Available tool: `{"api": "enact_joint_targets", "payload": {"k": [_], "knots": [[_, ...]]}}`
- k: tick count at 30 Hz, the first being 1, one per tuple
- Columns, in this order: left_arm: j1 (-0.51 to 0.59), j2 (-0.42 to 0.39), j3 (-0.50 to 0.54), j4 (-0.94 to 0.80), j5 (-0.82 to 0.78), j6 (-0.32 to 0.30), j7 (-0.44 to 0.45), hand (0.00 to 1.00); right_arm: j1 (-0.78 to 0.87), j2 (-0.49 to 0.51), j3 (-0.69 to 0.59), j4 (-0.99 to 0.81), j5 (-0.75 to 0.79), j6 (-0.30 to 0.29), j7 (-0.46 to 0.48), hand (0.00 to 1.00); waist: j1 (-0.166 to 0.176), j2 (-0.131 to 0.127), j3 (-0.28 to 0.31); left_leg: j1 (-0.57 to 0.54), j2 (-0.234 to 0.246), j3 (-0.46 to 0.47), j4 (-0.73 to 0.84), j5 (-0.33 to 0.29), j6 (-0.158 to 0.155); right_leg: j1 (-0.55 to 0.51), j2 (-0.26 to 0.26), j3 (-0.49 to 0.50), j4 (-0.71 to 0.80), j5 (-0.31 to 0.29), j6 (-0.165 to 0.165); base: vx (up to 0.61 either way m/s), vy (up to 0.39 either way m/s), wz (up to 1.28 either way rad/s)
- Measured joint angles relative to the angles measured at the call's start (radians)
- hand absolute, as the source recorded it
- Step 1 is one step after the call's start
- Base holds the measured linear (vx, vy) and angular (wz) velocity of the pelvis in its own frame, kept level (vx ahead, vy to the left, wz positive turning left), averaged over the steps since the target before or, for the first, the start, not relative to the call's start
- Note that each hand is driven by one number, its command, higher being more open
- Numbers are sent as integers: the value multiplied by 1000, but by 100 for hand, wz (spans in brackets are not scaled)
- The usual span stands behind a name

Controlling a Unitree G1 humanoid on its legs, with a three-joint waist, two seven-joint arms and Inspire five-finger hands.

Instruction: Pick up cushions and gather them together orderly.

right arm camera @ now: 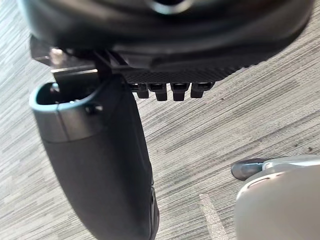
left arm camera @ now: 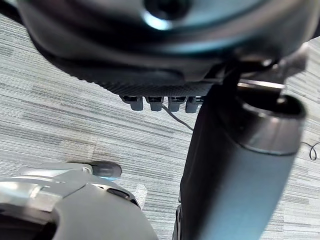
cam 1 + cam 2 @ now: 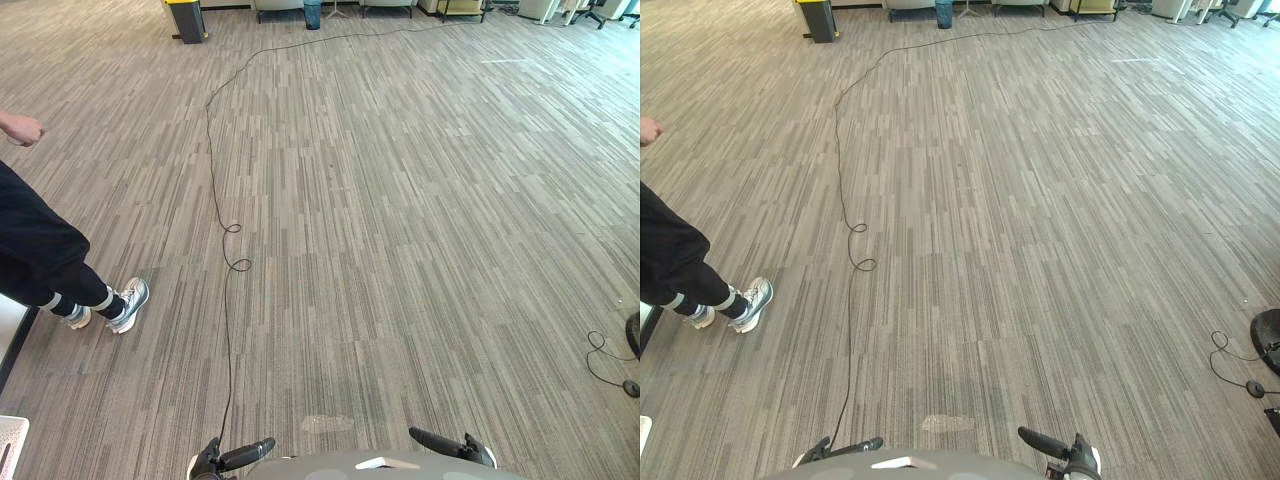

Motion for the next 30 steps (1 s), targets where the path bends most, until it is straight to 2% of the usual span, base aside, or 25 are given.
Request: {"api": "enact_joint_targets", "payload": {"k": [5, 14, 18, 22, 30], "knots": [[-11, -14, 6, -2, 0, -5, 0, 100, -30, 23, 0, -1, 0, -5, 7, 100, 0, 13, 24, 17, 0, -3, -12, 6, 0, 18, 1, -18, -3, 0, -1, -33, -30, 5], [-26, -2, 26, 6, 0, -4, -5, 100, -48, 34, 1, 20, 0, -3, 2, 100, -1, -9, 53, 5, -6, -9, -18, 24, 11, 12, -4, -42, -3, 0, -1, -74, -20, 5], [-35, 3, 14, 15, -1, -4, -6, 100, -52, 33, 2, 23, 0, -3, 2, 100, -3, -8, 60, -4, -16, -12, -19, 42, 14, 10, -13, -62, -5, 0, -1, -106, -20, 9], [-42, 9, -9, 21, -1, -3, -6, 100, -67, 27, 3, 45, 1, -3, 2, 100, -6, -8, 67, -16, -23, -12, -20, 54, 31, 5, -20, -82, -9, 0, -1, -101, -1, 8], [-51, 18, -13, 36, 0, -2, -6, 100, -68, 23, 10, 49, 1, -4, 2, 100, -6, -16, 65, -33, -38, -11, -20, 55, 39, -3, -33, -85, -34, 21, 3, -52, 20, 2]]}}
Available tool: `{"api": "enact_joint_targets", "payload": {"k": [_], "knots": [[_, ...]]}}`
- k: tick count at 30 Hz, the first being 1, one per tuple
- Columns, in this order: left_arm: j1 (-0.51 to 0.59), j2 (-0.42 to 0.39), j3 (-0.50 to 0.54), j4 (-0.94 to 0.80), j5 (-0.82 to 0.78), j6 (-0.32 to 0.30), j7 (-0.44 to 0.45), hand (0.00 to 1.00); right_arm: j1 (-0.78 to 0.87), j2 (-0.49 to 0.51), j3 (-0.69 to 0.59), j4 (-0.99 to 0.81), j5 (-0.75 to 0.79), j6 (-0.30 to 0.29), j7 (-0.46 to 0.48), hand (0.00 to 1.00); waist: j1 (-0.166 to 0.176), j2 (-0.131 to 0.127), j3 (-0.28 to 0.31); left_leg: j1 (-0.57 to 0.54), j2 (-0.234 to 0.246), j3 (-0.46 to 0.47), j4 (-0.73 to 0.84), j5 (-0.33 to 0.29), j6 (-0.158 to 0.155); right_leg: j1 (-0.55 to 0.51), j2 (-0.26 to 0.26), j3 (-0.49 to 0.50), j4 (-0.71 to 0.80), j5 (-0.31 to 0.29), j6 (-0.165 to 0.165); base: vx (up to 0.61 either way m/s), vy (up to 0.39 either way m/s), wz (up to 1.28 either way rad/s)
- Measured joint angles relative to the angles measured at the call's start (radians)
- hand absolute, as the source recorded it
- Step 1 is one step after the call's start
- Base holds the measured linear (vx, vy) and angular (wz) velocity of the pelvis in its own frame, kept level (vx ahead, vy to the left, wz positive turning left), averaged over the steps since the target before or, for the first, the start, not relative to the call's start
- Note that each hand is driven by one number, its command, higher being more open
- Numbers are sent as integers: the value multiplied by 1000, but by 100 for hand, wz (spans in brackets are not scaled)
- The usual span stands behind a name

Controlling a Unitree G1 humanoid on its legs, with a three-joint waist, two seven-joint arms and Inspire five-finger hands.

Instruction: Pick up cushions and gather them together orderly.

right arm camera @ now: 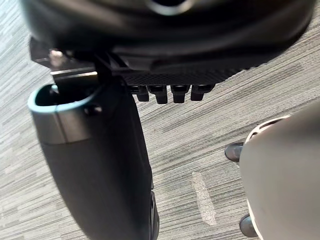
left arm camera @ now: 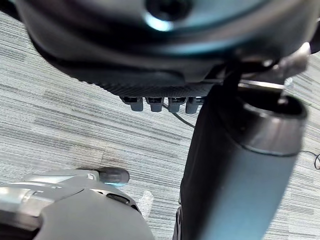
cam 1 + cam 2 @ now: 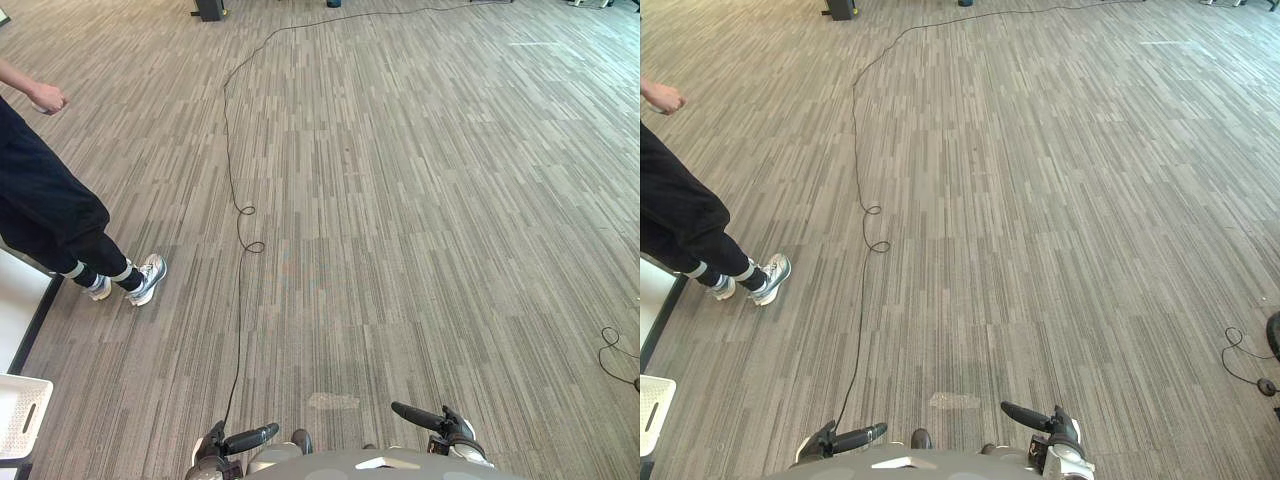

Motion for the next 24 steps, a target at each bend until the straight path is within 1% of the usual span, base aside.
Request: {"api": "enact_joint_targets", "payload": {"k": [5, 8, 10, 11, 12, 13, 14, 15, 16, 17, 18, 19, 20, 21, 22, 24], "knots": [[-4, 14, -8, 10, 1, 0, 1, 100, -18, 4, 0, 20, 0, 2, 0, 100, 0, -16, -2, -10, -11, 7, 0, 0, 1, -2, -9, 1, -12, 6, 5, 0, 0, 0], [-7, 15, -8, 11, 1, 1, 2, 100, -19, 4, 1, 20, 0, 3, 0, 100, 2, -18, 0, -14, -16, 11, 0, -4, 3, -4, -14, 1, -15, 7, 7, 0, 0, 0], [-10, 16, -8, 11, 1, 1, 2, 100, -22, 4, 0, 19, 0, 3, -1, 100, 4, -20, 2, -16, -16, 16, 1, -19, 24, -6, -13, 4, -19, 7, 10, -7, 12, -4], [-11, 18, -8, 10, 1, 1, 2, 100, -23, 4, 1, 19, 0, 3, -1, 100, 6, -21, 2, -16, -17, 18, 1, -22, 26, -7, -14, 5, -19, 7, 12, -6, 21, -12], [-12, 23, -8, 8, 0, 2, 2, 100, -24, 5, 1, 18, 0, 3, -1, 100, 11, -23, 3, -18, -19, 30, 2, -35, 38, -18, -18, 11, -15, 3, 19, -3, 60, -18], [-14, 23, -8, 7, 0, 2, 2, 100, -27, 5, 0, 16, -1, 4, -1, 100, 16, -26, 4, -26, -23, 40, 7, -48, 46, -39, -26, 20, 4, -7, 34, 21, 92, -19], [-14, 27, -7, -3, 0, 2, 1, 100, -29, 6, 0, 13, -1, 7, -1, 100, 18, -33, 10, -56, -28, 66, 63, -94, 58, -76, -52, 22, 73, -46, 84, 39, 103, -9], [-14, 28, -7, -6, -1, 2, 2, 100, -25, 6, 0, 13, -1, 8, -1, 100, 17, -34, 11, -67, -27, 68, 89, -112, 62, -87, -60, 22, 105, -58, 97, 100, 129, -7], [-15, 22, -7, -12, -3, 3, 6, 100, -23, -1, -2, 10, 0, 12, 1, 100, 19, -22, 22, -73, -17, 70, 134, -151, 76, -129, -69, 15, 213, -66, 106, 77, 94, -10], [-13, 19, -8, -12, -3, 3, 9, 100, -26, -5, -1, 7, 0, 12, 1, 100, 22, -15, 25, -74, -9, 74, 150, -167, 76, -153, -71, 11, 279, -66, 107, 90, 159, -23], [-9, 10, -9, -12, -3, 3, 9, 100, -27, -14, -1, -17, 0, 9, 1, 100, 22, 3, 38, -59, 8, 84, 193, -195, 90, -232, -94, -7, 491, -66, 91, 93, 170, -16], [-10, 14, -9, -12, -3, 5, 9, 100, -22, -11, -2, -34, 0, 2, 1, 100, 19, -4, 39, -41, 7, 80, 212, -228, 96, -298, -118, -31, 651, -82, 52, 136, 210, -11], [-11, 15, -9, -13, -3, 5, 10, 100, -23, -10, -1, -34, 0, 1, 1, 100, 20, -6, 39, -35, 7, 80, 213, -233, 97, -309, -122, -34, 678, -87, 46, 250, 236, 12], [-19, 19, -9, -13, -2, 11, 10, 100, -23, -8, -1, -43, 0, -5, 6, 100, 16, -9, 39, 11, 6, 63, 199, -260, 84, -370, -128, -76, 783, -133, 37, 246, 185, 16], [-20, 19, -8, -13, -2, 13, 9, 100, -24, -8, -1, -44, 0, -8, 7, 100, 14, -8, 40, 22, 6, 57, 190, -260, 84, -382, -128, -90, 784, -144, 36, 340, 201, 25], [-35, 16, -6, -13, -2, 14, 8, 100, -32, -9, -2, -51, 0, -12, 12, 100, 10, -6, 41, 61, 3, 44, 148, -264, 76, -440, -114, -152, 749, -162, 13, 323, 116, 25]]}}
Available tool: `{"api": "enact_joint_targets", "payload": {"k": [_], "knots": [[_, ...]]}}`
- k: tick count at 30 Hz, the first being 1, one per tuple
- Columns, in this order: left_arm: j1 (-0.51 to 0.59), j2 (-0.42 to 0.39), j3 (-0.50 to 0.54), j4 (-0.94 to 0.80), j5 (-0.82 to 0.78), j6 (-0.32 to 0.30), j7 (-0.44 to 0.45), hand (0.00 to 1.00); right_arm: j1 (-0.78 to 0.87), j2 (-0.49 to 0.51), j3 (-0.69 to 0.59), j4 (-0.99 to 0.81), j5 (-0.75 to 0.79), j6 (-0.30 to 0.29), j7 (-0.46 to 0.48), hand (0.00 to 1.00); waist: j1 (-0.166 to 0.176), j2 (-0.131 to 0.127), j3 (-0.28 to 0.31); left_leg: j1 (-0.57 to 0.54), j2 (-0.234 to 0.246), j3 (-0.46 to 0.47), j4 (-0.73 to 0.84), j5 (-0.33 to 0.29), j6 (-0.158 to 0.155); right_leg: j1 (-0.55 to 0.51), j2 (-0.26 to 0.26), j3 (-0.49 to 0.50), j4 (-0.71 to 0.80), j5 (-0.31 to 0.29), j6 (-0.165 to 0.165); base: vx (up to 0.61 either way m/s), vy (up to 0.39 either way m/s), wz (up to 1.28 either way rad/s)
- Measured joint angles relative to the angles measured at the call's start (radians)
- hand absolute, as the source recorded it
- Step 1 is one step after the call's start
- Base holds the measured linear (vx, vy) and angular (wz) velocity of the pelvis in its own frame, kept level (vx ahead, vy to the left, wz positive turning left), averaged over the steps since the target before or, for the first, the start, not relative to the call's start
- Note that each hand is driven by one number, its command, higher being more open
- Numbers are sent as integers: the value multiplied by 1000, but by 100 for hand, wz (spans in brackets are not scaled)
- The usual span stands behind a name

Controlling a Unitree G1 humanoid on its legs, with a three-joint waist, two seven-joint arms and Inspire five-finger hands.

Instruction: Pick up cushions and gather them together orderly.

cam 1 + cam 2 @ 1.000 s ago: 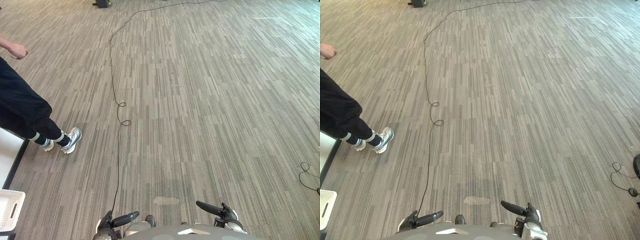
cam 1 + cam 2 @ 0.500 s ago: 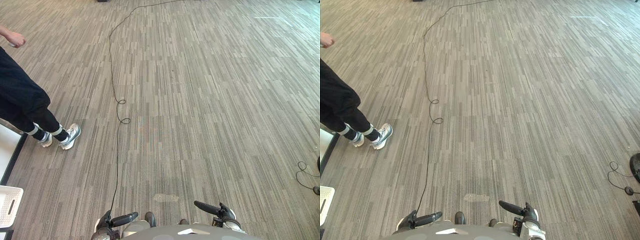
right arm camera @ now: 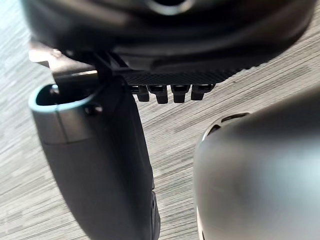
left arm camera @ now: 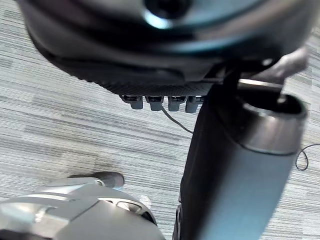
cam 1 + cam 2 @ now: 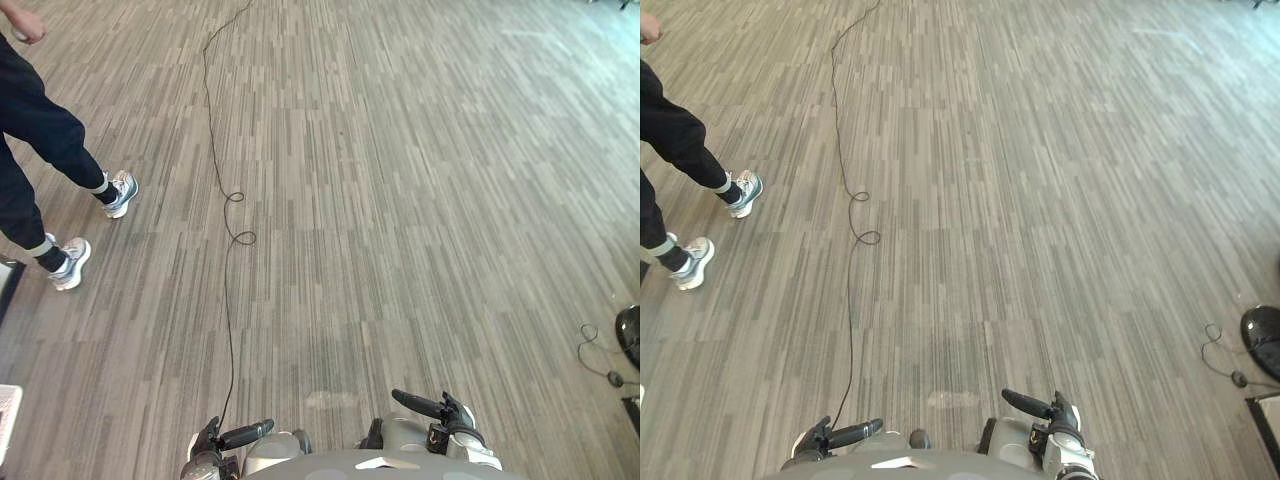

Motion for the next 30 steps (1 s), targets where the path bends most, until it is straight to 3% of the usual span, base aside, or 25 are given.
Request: {"api": "enact_joint_targets", "payload": {"k": [3, 5, 6, 7, 8, 10, 11, 13, 14, 15, 17, 19, 21, 22, 23, 24, 26, 27, 28, 29, 30], "knots": [[-16, -12, 8, 0, 1, 1, -1, 100, -35, -4, -5, -12, 0, -2, 10, 100, -21, 19, 21, 71, 12, -34, -39, -23, -40, -103, 99, -50, -202, 21, -35, 533, 80, 39], [-10, -10, 13, 1, 3, 1, -8, 100, -26, -2, -8, -15, -1, 0, 8, 100, -30, 5, 20, 121, 4, -75, -8, -59, -98, -97, 158, -77, -367, 134, -162, 672, -21, 68], [-6, -7, 20, -2, 3, 1, -9, 100, -18, 0, -10, -15, -1, 0, 9, 100, -34, -5, 18, 130, -2, -91, 28, -73, -110, -82, 167, -67, -397, 207, -235, 701, -50, 62], [-14, -32, 61, -20, 4, 1, -8, 100, -20, 0, -33, -32, -2, 5, 8, 100, -34, 34, 26, 95, 47, -95, 205, -91, -117, -26, 192, -78, -408, 217, -247, 713, -80, 53], [-23, -54, 93, -31, 4, 1, -5, 100, -18, 4, -28, -58, -2, 1, 5, 100, -37, 40, 30, 0, 78, -80, 440, -54, -109, 16, 201, -77, -440, 194, -229, 697, -70, 31], [-26, -79, 138, -51, 4, 1, -6, 100, -21, 18, -14, -87, -2, 3, 6, 100, -29, 67, 46, -124, 143, -74, 746, 7, -94, 88, 237, -50, -491, 179, -225, 662, -61, -23], [-38, -91, 165, -76, 2, 3, -9, 100, -25, 22, 0, -91, 0, 6, 6, 100, -9, 73, 70, -220, 221, -48, 1008, 6, -93, 196, 262, -16, -516, 144, -218, 628, -31, -46], [-41, -90, 165, -107, 2, 2, -9, 100, -26, 41, 2, -89, 0, 11, 4, 100, 4, 60, 80, -274, 262, -33, 1073, 1, -93, 266, 261, 8, -528, 135, -219, 538, 0, -29], [-41, -90, 165, -138, 1, -2, -9, 100, -26, 59, 3, -90, 0, 13, 0, 100, 11, 45, 86, -334, 279, -27, 1074, -3, -87, 328, 255, 29, -559, 132, -217, 486, 25, -23], [-42, -89, 165, -170, -3, -12, -10, 100, -26, 69, 6, -89, 3, 14, -4, 100, 15, 22, 84, -401, 284, -11, 1043, -20, -76, 379, 235, 54, -595, 110, -191, 371, 35, -31], [-56, -92, 164, -194, -16, -23, -12, 100, -31, 75, 37, -88, 6, 18, -11, 100, 21, 19, 83, -523, 299, 20, 872, -46, -81, 446, 208, 80, -633, 72, -143, 560, 117, -39], [-75, -96, 164, -197, -26, -23, -12, 100, -28, 79, 41, -88, 19, 22, -18, 100, 39, 8, 91, -577, 274, 38, 677, -35, -82, 498, 167, 108, -646, 43, -104, 495, 199, -40], [-77, -103, 164, -204, -37, -24, -10, 100, -17, 82, 39, -87, 39, 23, -25, 100, 47, 9, 90, -597, 240, 22, 482, 36, -94, 539, 130, 123, -646, 9, -73, 488, 272, -32], [-77, -106, 165, -204, -40, -25, -9, 100, -9, 80, 39, -86, 40, 22, -29, 100, 53, 12, 87, -602, 230, 11, 432, 126, -82, 555, 114, 134, -642, -16, -50, 573, 344, -35], [-76, -102, 166, -201, -43, -26, -9, 100, -3, 84, 38, -80, 41, 23, -33, 100, 67, -3, 74, -599, 206, 19, 470, 157, -50, 573, 81, 155, -632, -45, -33, 586, 330, -27], [-78, -96, 164, -199, -43, -27, -6, 100, -4, 92, 39, -79, 41, 23, -34, 100, 64, -18, 69, -606, 197, 24, 494, 121, -45, 566, 62, 157, -615, -42, -37, 713, 400, -24], [-80, -82, 165, -179, -49, -29, -4, 100, 2, 92, 36, -64, 39, 26, -24, 100, 80, -44, 53, -561, 182, 71, 588, -4, -2, 526, -10, 192, -421, -13, -1, 697, 419, -29], [-80, -75, 163, -163, -48, -26, -3, 100, 1, 92, 35, -66, 39, 25, -23, 100, 81, -47, 51, -529, 176, 85, 589, -25, 5, 498, -32, 203, -329, 6, 19, 538, 356, -43], [-81, -65, 150, -138, -45, -19, -1, 100, 0, 92, 39, -71, 38, 19, -19, 100, 76, -46, 52, -465, 166, 102, 576, -52, 14, 429, -66, 224, -128, 68, 38, 492, 325, -36], [-80, -57, 125, -119, -42, -14, 1, 100, 1, 91, 42, -72, 38, 15, -11, 100, 66, -44, 53, -386, 150, 104, 541, -73, 12, 358, -96, 217, 85, 92, 35, 471, 300, -26], [-79, -56, 116, -114, -36, -14, 1, 100, 3, 91, 43, -73, 38, 15, -9, 100, 63, -42, 54, -348, 143, 108, 519, -79, 10, 329, -109, 198, 166, 89, 31, 512, 253, -18]]}}
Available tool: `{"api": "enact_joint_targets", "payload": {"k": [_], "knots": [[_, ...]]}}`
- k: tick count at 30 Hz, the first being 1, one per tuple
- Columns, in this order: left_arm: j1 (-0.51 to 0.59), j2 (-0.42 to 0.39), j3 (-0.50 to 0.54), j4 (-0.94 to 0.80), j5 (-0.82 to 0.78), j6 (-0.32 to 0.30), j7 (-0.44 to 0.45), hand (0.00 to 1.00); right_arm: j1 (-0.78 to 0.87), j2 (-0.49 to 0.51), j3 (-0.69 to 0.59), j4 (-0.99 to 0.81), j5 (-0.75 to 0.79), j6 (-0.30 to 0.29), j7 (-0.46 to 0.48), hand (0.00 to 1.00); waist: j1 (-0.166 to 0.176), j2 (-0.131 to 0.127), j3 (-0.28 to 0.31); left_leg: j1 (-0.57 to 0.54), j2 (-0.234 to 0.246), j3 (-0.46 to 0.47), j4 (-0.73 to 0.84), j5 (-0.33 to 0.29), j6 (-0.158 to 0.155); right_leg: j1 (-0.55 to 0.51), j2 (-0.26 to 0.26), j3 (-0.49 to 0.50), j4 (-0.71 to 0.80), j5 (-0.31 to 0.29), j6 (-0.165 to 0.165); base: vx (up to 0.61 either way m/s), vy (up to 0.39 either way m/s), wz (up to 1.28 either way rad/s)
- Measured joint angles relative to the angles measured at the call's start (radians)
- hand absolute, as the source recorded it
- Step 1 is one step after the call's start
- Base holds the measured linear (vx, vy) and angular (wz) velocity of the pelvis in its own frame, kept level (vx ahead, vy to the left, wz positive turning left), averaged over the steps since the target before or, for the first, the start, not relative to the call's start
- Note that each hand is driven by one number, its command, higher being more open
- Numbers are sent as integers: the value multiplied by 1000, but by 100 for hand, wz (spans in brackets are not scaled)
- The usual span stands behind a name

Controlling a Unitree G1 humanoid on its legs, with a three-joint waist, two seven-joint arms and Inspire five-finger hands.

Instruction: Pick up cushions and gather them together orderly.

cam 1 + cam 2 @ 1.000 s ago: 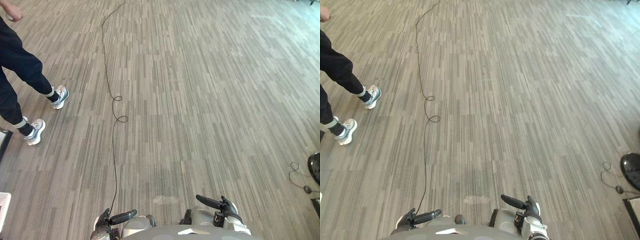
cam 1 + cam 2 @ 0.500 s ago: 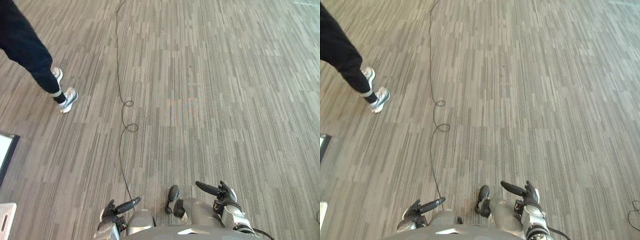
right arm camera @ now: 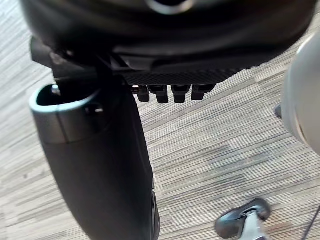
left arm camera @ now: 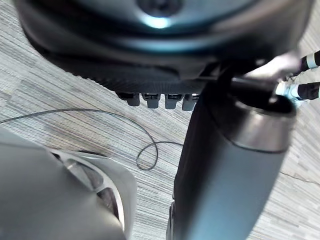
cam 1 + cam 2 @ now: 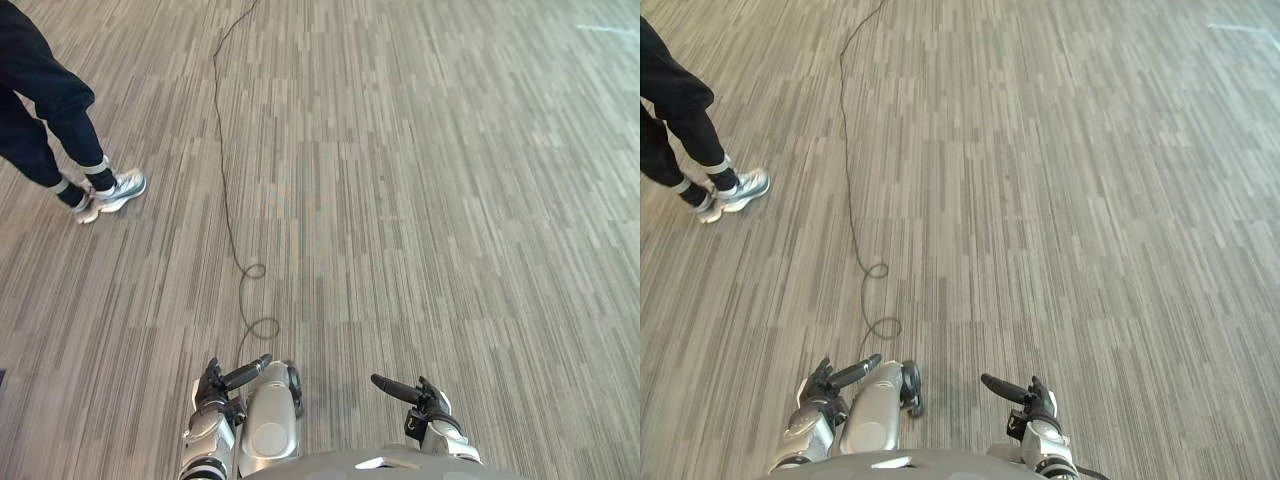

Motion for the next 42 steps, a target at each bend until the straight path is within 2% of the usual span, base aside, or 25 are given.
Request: {"api": "enact_joint_targets", "payload": {"k": [3, 4, 7, 9, 11, 12, 14, 16, 17, 18, 19, 21, 24, 25, 26, 27, 28, 30, 33, 34, 36, 37, 39, 40, 42], "knots": [[-2, -3, -34, 10, 2, 1, -1, 100, 3, 0, 14, -27, -4, -22, 5, 100, -12, 10, -3, 151, -6, 24, -112, -17, -15, -137, -13, -114, 136, -29, -37, 372, 107, -19], [1, -3, -46, 31, 2, 0, -3, 100, -3, -1, 29, -36, -9, -43, 14, 100, -25, 7, -4, 226, -8, 38, -171, -22, -31, -210, 5, -188, 66, -52, -65, 413, 26, -26], [-1, 3, -71, 57, 2, 3, -7, 100, -22, -2, 29, -35, -8, -54, 25, 100, -43, 7, -5, 312, -12, 64, -257, -20, -55, -283, 57, -285, -183, -63, -68, 342, -8, -17], [-2, 7, -82, 78, 4, 4, -7, 100, -43, -5, 27, -25, -9, -53, 31, 100, -57, 5, -5, 386, -35, 77, -346, -17, -91, -330, 110, -339, -516, 16, -67, 477, -54, -4], [2, 3, -85, 97, 14, 5, -7, 100, -50, -18, 24, -11, -14, -50, 33, 100, -69, 16, -10, 434, -38, 60, -400, -10, -115, -309, 141, -329, -576, 171, -163, 571, -91, 20], [3, -14, -79, 100, 31, 4, -9, 100, -53, -32, 1, -9, -40, -40, 33, 100, -61, 53, -22, 452, -5, 34, -397, 16, -160, -314, 156, -335, -519, 107, -208, 638, -128, 18], [3, -31, -69, 98, 41, 5, -9, 100, -52, -31, -54, -15, -40, -33, 32, 100, -73, 79, -20, 419, 47, -25, -221, 32, -180, -264, 172, -354, -488, 30, -192, 693, -241, 14], [11, -52, -28, 59, 40, 13, -10, 100, -37, -29, -47, -17, -39, -15, 28, 100, -71, 107, -16, 254, 150, -123, 231, 160, -123, -157, 233, -342, -542, -17, -191, 556, -198, -21], [12, -59, -20, 41, 40, 12, -10, 100, -34, -30, -43, -16, -38, -11, 25, 100, -64, 116, -14, 169, 185, -156, 417, 173, -124, -110, 263, -321, -567, -34, -191, 520, -93, -44], [11, -59, -17, 34, 39, 12, -10, 100, -33, -28, -42, -16, -38, -10, 23, 100, -62, 117, -12, 144, 193, -163, 466, 165, -128, -92, 269, -313, -574, -40, -191, 503, -23, -67], [6, -51, -16, 2, 36, 11, -12, 100, -28, -18, -42, -14, -37, -1, 14, 100, -48, 97, 2, 43, 200, -175, 580, 121, -125, -4, 280, -269, -614, -68, -188, 496, -6, -55], [7, -39, -16, -33, 25, -4, -13, 100, -20, -10, -42, -13, -33, 3, 9, 100, -43, 67, 11, -58, 180, -165, 508, 77, -108, 96, 276, -220, -678, -82, -165, 496, 36, -73], [7, -41, 11, -58, 4, -9, -13, 100, -7, -11, -31, -12, -11, 5, 0, 100, -21, 56, 13, -144, 145, -147, 280, 51, -101, 166, 248, -149, -706, -103, -123, 509, 183, -84], [6, -50, 28, -64, -13, -11, -10, 100, -3, -11, -31, -11, 3, 5, -8, 100, -15, 42, 19, -183, 98, -158, 93, 71, -104, 193, 206, -109, -701, -137, -83, 660, 399, -87], [8, -60, 28, -66, -16, -19, -9, 100, 5, -16, -31, -11, 3, 5, -10, 100, -10, 47, 16, -194, 52, -192, -88, 162, -119, 217, 174, -67, -700, -176, -52, 589, 383, -101], [8, -63, 27, -63, -22, -23, -9, 100, 10, -18, -27, -8, 3, 4, -10, 100, 0, 46, 13, -186, 39, -200, -103, 252, -119, 229, 157, -43, -698, -191, -33, 616, 387, -94], [7, -56, 28, -58, -24, -24, -9, 100, 10, -15, -13, 6, 3, 5, -11, 100, 10, 31, 1, -165, 20, -172, -93, 267, -96, 236, 130, -3, -700, -197, -28, 519, 267, -70], [6, -45, 27, -49, -20, -25, -4, 100, 9, 0, 13, 17, 3, 7, 4, 100, 5, 7, -17, -164, 12, -140, -43, 199, -77, 231, 114, 60, -701, -131, -62, 577, 286, -53], [11, -37, 40, -41, -20, -18, -5, 100, 14, 1, 17, 22, 0, 6, 9, 100, 10, -6, -30, -97, 27, -88, 65, 139, -32, 214, 75, 140, -563, 6, -14, 568, 339, -67], [18, -26, 19, -18, -20, -18, -4, 100, 15, 0, 16, 20, 0, -3, 9, 100, 10, -10, -42, -27, 16, -68, 25, 121, -14, 129, 51, 165, -374, 72, 25, 438, 227, -73], [14, -17, -8, 1, -20, -17, -2, 100, 16, 0, 16, 8, -1, -6, 10, 100, 0, -7, -40, 47, 8, -50, -26, 95, -21, 27, 32, 172, -145, 110, 60, 399, 179, -60], [11, -17, -34, 15, -20, -13, 2, 100, 18, -1, 16, -14, -13, -9, 10, 100, -3, -1, -36, 139, 4, -28, -85, 60, -34, -71, 3, 110, 48, 78, 31, 360, 115, -59], [11, -13, -60, 30, -20, -9, 5, 100, 18, -1, 26, -29, -39, -24, 14, 100, -15, 4, -33, 262, 10, -9, -173, 30, -65, -156, -14, -26, 126, -2, -34, 387, 14, -65], [17, -4, -78, 32, -20, -8, 9, 100, 12, -2, 32, -30, -40, -36, 19, 100, -20, 1, -30, 333, 17, 14, -232, 26, -74, -200, -5, -104, 85, -55, -71, 356, -70, -58], [19, 2, -92, 51, -20, -8, 11, 100, 3, -3, 40, -33, -39, -46, 20, 100, -34, 5, -31, 391, 37, 48, -275, 25, -83, -247, 31, -174, -36, -87, -84, 351, -125, -51]]}}
